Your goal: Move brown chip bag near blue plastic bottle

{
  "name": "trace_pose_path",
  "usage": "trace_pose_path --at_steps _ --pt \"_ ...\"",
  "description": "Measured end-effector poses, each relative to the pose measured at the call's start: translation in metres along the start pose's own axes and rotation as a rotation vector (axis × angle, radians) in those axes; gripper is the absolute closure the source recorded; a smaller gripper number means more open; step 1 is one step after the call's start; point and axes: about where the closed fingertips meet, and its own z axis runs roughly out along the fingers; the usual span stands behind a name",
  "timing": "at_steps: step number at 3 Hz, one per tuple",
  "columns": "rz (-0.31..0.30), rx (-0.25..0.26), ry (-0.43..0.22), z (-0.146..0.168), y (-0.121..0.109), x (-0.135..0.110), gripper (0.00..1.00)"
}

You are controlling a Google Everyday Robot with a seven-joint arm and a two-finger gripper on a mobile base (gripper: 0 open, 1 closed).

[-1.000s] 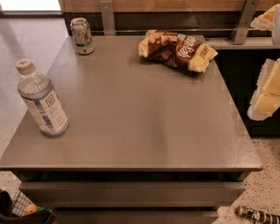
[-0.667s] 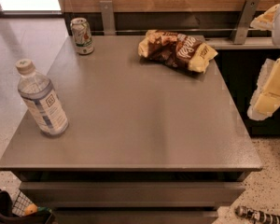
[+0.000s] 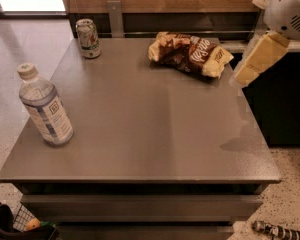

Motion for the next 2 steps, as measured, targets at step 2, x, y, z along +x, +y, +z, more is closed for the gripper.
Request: trace_pose_path --at_steps 2 --pt "0.167 0.016 -0.214 0.067 -0.059 -0.019 0.0"
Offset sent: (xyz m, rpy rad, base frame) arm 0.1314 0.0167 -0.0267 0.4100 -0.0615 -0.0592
